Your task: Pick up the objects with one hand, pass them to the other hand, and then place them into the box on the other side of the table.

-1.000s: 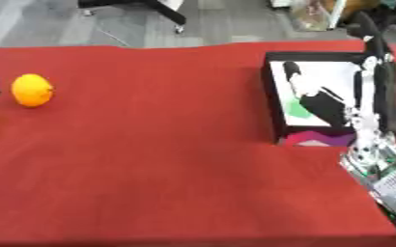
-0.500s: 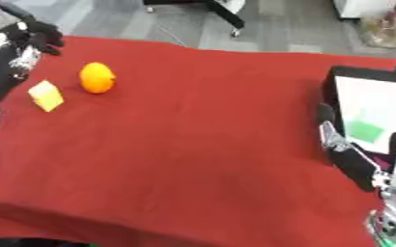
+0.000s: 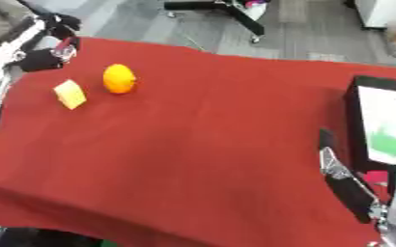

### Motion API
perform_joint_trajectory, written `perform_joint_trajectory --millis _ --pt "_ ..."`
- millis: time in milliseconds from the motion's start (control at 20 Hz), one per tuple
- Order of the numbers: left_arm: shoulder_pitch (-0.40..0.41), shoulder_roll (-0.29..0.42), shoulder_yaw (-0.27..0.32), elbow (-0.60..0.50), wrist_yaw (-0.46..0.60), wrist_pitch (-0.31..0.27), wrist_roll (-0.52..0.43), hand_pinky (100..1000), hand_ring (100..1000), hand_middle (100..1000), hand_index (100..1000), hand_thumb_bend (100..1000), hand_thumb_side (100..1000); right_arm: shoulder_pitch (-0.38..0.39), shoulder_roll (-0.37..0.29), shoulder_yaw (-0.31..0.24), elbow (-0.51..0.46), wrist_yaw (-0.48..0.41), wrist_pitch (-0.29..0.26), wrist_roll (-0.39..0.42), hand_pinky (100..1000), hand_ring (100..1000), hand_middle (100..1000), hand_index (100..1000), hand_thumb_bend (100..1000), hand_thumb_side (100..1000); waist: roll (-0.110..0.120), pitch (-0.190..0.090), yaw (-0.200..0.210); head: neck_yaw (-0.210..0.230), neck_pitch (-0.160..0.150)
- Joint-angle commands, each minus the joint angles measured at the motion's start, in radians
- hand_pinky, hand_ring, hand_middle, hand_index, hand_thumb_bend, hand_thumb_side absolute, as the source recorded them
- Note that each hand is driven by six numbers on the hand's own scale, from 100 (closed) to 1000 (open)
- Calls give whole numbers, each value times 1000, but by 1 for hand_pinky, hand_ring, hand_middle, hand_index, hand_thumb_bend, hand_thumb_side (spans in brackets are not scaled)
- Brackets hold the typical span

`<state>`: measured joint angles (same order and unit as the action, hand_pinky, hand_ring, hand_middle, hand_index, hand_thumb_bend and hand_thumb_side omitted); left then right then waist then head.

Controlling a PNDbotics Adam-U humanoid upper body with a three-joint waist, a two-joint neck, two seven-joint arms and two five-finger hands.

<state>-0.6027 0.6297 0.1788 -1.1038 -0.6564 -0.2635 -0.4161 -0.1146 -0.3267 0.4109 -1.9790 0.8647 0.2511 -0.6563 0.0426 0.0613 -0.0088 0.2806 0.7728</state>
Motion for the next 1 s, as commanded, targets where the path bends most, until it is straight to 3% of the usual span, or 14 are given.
perform_joint_trajectory --millis 50,100,200,300,350,400,650,1000 --pt "-71 74 -28 157 -158 -22 -24 832 782 794 917 100 569 -8 -2 4 -21 12 3 6 744 942 806 965 406 511 2 -20 -3 6 -3" --pt "-94 73 -34 206 -210 -26 -21 832 782 794 917 100 569 -8 -1 6 -21 12 3 7 744 942 806 965 406 511 2 -20 -4 6 -3" --pt "-137 63 -44 301 -314 -25 -18 842 783 801 921 121 667 -9 -1 9 -21 10 1 8 744 942 806 965 397 516 2 -22 -8 6 -3" --pt "-172 47 -48 374 -402 -26 -12 844 783 801 920 177 730 -10 -1 10 -21 8 0 8 745 941 806 965 388 520 1 -22 -10 5 -3" --pt "-185 41 -50 402 -440 -28 -12 849 785 802 921 259 751 -11 -1 10 -21 8 0 8 744 941 806 965 383 523 1 -22 -12 5 -3" --pt "-197 36 -50 424 -474 -30 -11 849 785 802 921 259 751 -11 -1 10 -21 8 0 8 744 941 806 965 383 523 1 -22 -13 5 -3" --pt "-237 25 -41 503 -607 -4 9 849 778 791 923 373 684 -13 -1 10 -21 2 2 6 744 941 805 967 372 527 3 -22 -16 6 -3" --pt "-246 15 -19 562 -695 111 104 834 764 776 910 337 568 -14 0 11 -21 -1 2 6 744 940 804 967 358 533 4 -22 -19 9 -3"
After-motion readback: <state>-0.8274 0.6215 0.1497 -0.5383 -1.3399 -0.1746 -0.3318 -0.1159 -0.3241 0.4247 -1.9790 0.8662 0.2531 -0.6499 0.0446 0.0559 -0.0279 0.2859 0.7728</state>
